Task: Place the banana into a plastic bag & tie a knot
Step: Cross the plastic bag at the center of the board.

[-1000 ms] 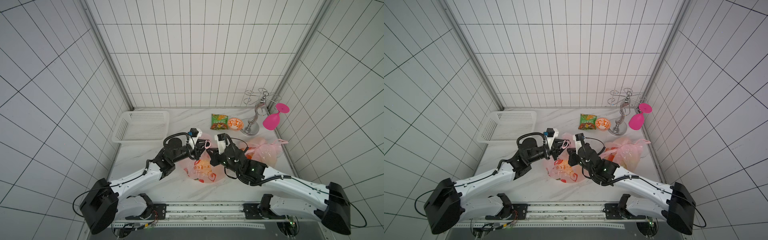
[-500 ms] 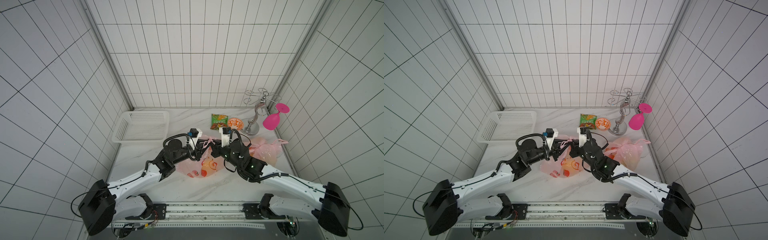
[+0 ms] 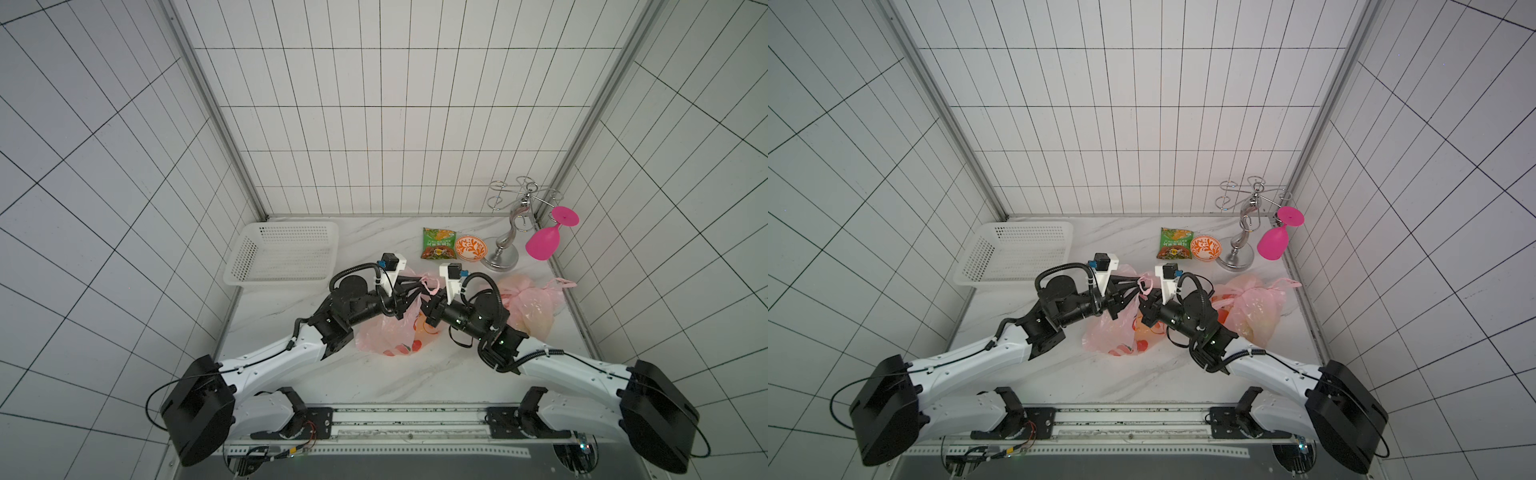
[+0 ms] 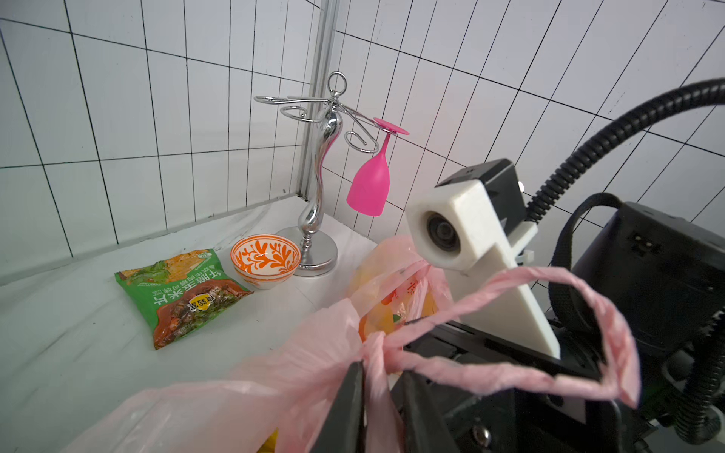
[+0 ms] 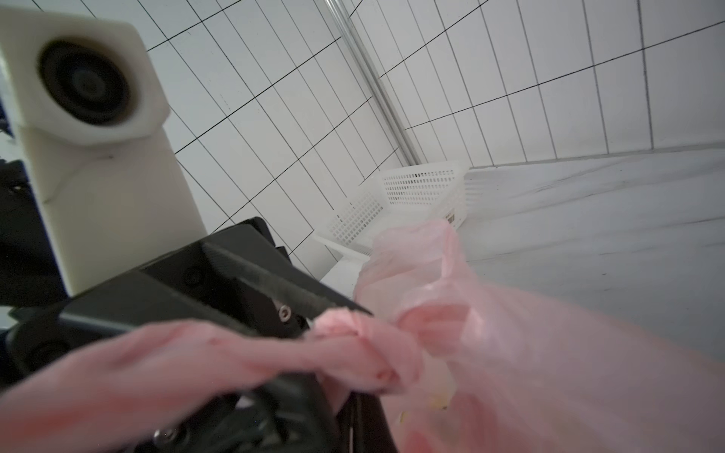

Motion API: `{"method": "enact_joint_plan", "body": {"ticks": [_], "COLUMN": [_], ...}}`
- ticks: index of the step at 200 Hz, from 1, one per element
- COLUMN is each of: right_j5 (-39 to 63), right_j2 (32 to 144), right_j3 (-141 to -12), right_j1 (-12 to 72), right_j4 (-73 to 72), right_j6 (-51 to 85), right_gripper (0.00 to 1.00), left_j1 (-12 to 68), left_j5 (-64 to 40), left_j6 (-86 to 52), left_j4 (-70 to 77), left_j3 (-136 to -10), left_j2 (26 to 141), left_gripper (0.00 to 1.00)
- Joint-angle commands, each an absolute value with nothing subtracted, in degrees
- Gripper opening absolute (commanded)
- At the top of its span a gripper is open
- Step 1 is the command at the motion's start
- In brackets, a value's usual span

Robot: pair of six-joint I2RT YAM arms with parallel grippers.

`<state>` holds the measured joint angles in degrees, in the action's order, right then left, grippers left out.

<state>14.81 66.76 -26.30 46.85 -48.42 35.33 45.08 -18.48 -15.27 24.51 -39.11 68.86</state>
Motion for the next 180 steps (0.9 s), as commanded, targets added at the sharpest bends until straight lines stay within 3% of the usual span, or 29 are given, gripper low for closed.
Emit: {"method": "enact_joint_plan", "body": {"ticks": [1, 30, 50, 89, 139, 162, 180], "right_j5": [20.3, 20.4, 20.3, 19.8, 18.4, 18.3, 18.0], "right_j2": [68.0, 70.2, 71.3, 72.0, 71.4, 71.0, 71.0], "right_j3": [-22.2, -22.4, -22.7, -23.2, -23.4, -23.8, -23.9], "right_j1": [46.8, 46.8, 46.8, 46.9, 46.8, 46.8, 46.8], "right_j4": [-66.3, -69.5, -69.6, -69.2, -66.4, -64.4, -64.0], "right_j6": [39.4, 39.1, 38.1, 36.8, 34.8, 33.9, 33.7], "right_gripper": [0.00, 0.00, 0.00, 0.00, 0.00, 0.00, 0.00], "left_j1": [45.3, 45.4, 45.4, 45.4, 45.4, 44.8, 40.5], "left_j5": [-18.5, -19.4, -19.1, -17.9, -11.6, -2.3, -5.1], "left_j6": [-17.6, -18.2, -19.0, -18.5, -18.9, -20.1, -20.2], "left_j4": [22.6, 19.4, 17.0, 11.3, 2.8, -0.1, -1.2], "left_j3": [-36.6, -34.4, -33.1, -32.1, -31.6, -33.0, -35.8], "left_j2": [67.2, 63.5, 59.9, 54.9, 44.2, 40.2, 42.2], "left_gripper": [0.21, 0.30, 0.44, 0.54, 0.56, 0.56, 0.56]}}
